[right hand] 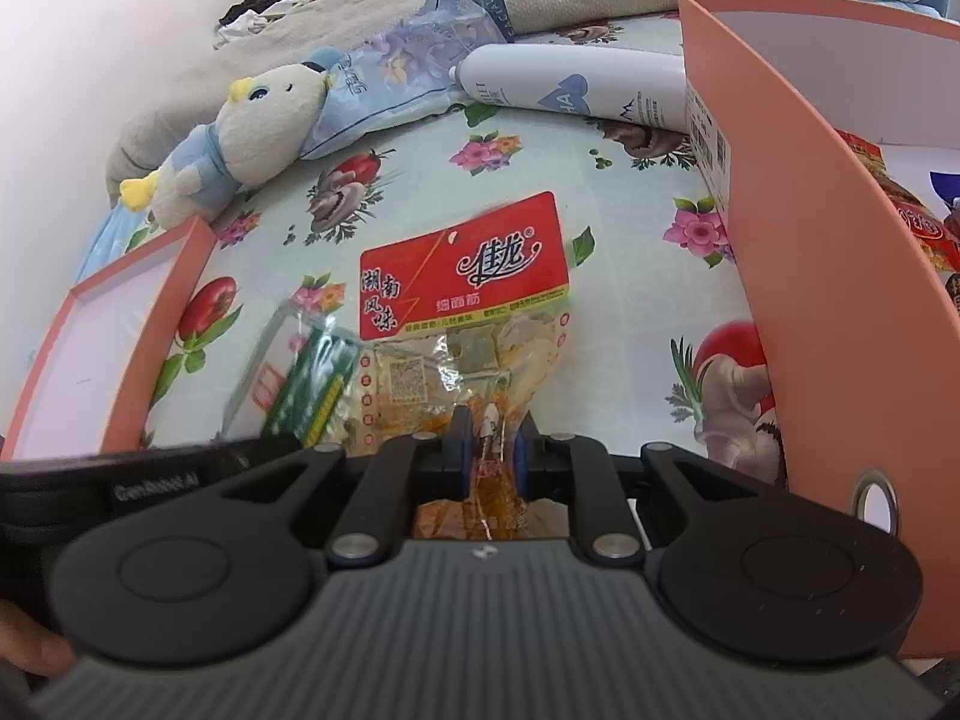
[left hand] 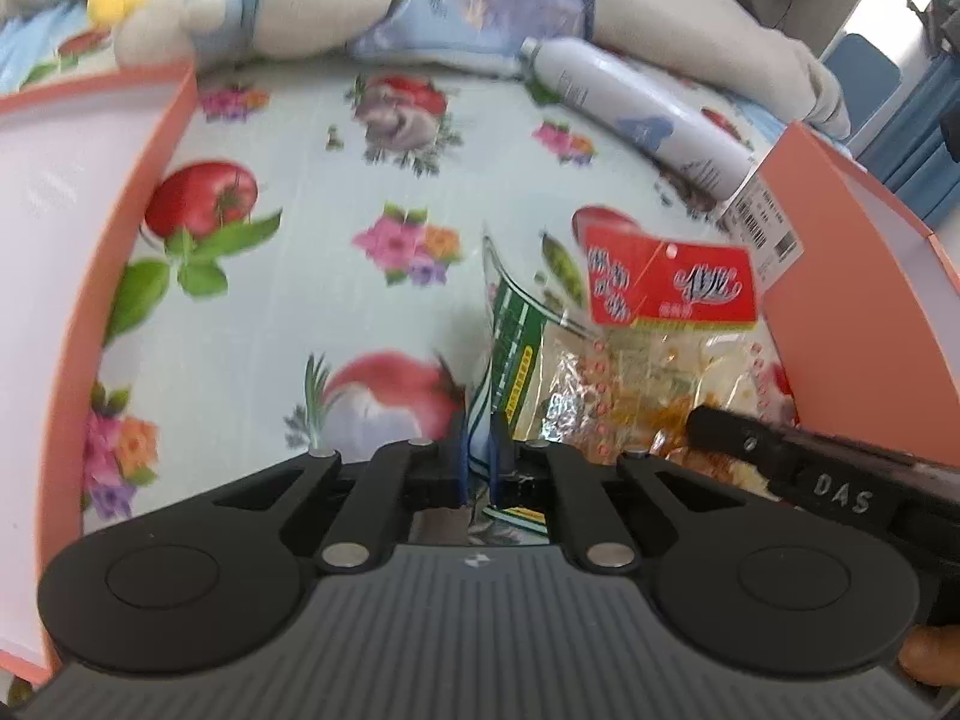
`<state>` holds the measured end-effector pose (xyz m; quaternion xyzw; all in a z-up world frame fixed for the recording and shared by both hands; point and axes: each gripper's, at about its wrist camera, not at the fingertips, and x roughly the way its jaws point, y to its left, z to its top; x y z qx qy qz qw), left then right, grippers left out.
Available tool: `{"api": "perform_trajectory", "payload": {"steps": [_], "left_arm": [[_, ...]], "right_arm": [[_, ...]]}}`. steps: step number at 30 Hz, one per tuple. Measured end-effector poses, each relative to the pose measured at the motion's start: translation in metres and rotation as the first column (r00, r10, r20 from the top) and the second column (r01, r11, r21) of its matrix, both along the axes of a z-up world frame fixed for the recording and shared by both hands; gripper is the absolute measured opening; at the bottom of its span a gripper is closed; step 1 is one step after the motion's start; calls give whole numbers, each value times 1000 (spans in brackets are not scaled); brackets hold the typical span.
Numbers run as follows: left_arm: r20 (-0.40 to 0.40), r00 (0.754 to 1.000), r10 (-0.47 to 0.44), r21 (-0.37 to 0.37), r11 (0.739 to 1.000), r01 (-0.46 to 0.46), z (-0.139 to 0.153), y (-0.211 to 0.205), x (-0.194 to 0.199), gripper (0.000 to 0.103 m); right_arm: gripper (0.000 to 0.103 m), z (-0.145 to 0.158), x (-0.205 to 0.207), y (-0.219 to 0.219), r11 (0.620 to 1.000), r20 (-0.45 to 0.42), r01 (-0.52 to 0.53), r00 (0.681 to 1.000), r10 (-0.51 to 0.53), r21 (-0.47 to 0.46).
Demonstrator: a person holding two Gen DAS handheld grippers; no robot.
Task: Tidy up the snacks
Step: 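Lift the green strip packet with the left tool while the right tool lifts the red-labelled packet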
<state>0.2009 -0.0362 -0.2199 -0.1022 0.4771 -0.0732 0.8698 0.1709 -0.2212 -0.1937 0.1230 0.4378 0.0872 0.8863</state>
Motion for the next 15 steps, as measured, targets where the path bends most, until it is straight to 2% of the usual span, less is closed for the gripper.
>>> {"api": "perform_trajectory", "payload": {"steps": [6,8,9,10,12,15], "left_arm": [[50,999,21,-5,1000,-21,19,12,-6,5],[72,997,22,3,1000,-23,28,17,-9,5],[82,996,22,5,1000,-23,33,19,-11,5],[92,995,24,5,1000,-24,37,22,-12,5],[103,994,31,-3,1000,-31,44,28,-15,5],[122,991,51,-16,999,-50,53,36,-20,5]], "right_arm": [[21,4,-6,-5,999,21,7,1000,-7,35],[38,7,-8,-6,999,32,20,999,-21,36],[56,8,-10,-6,999,44,27,999,-28,35],[70,10,-10,-6,999,55,29,998,-31,36],[79,11,-10,-4,999,61,24,998,-26,46],[79,11,-10,2,998,63,-17,998,13,61]]}}
